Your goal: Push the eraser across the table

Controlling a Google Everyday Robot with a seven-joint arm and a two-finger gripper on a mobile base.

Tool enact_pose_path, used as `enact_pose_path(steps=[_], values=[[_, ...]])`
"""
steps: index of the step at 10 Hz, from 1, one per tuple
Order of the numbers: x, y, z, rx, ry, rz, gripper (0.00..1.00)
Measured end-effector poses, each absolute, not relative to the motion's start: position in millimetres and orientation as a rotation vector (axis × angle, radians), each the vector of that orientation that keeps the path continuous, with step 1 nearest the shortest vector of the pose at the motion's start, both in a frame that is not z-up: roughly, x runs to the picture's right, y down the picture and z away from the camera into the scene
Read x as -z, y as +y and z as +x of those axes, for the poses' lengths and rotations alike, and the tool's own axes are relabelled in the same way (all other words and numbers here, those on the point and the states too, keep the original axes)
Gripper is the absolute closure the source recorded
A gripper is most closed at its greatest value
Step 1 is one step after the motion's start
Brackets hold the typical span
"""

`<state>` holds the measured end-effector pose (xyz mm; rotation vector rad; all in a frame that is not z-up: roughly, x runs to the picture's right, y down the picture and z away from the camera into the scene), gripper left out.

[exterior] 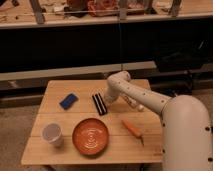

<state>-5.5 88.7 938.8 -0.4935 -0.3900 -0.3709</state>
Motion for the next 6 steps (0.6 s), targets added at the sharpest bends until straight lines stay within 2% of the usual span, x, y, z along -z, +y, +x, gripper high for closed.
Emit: enact_pose_path(steps=[6], values=[[-932.8,86.3,-32.9,0.435,-0.391,-0.480,1.00]])
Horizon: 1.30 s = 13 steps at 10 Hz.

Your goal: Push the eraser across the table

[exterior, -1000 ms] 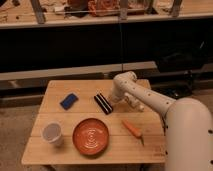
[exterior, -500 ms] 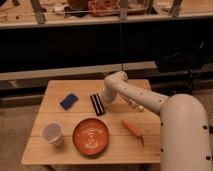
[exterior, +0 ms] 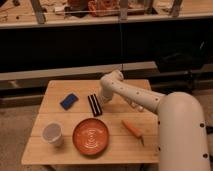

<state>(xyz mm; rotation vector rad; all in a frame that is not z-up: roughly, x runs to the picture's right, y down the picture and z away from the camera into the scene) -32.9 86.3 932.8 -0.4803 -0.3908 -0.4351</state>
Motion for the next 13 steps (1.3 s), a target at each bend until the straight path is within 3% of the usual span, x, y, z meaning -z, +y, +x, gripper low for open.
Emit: enact_pose_path(steps=[13], values=[[-912.7,94.8,-100.9,0.607,-0.419,-0.469,1.00]])
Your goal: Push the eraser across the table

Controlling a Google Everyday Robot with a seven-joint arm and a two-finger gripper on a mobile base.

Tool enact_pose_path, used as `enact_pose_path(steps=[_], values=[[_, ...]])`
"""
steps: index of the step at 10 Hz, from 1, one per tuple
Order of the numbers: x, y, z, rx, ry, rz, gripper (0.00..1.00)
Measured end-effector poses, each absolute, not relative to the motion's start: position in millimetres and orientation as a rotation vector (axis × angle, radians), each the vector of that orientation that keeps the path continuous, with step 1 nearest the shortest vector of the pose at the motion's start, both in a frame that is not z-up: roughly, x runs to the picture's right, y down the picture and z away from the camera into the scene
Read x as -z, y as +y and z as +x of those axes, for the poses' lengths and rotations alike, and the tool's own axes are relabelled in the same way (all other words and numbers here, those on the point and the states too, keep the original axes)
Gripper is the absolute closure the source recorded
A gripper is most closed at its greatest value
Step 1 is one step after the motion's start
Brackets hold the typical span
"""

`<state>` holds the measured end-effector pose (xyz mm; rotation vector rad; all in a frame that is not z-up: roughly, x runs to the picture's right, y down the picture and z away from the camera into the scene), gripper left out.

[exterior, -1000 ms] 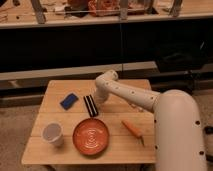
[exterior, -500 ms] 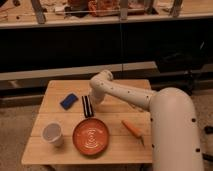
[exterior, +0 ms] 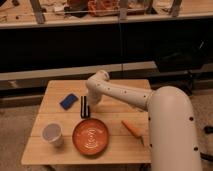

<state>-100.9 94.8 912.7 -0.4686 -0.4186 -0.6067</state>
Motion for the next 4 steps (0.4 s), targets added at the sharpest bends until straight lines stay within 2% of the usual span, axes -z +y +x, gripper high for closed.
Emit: enact_pose_path(steps=[4], values=[[-906.3,101.3,-120.0,0.672,-0.434,-0.474,1.00]])
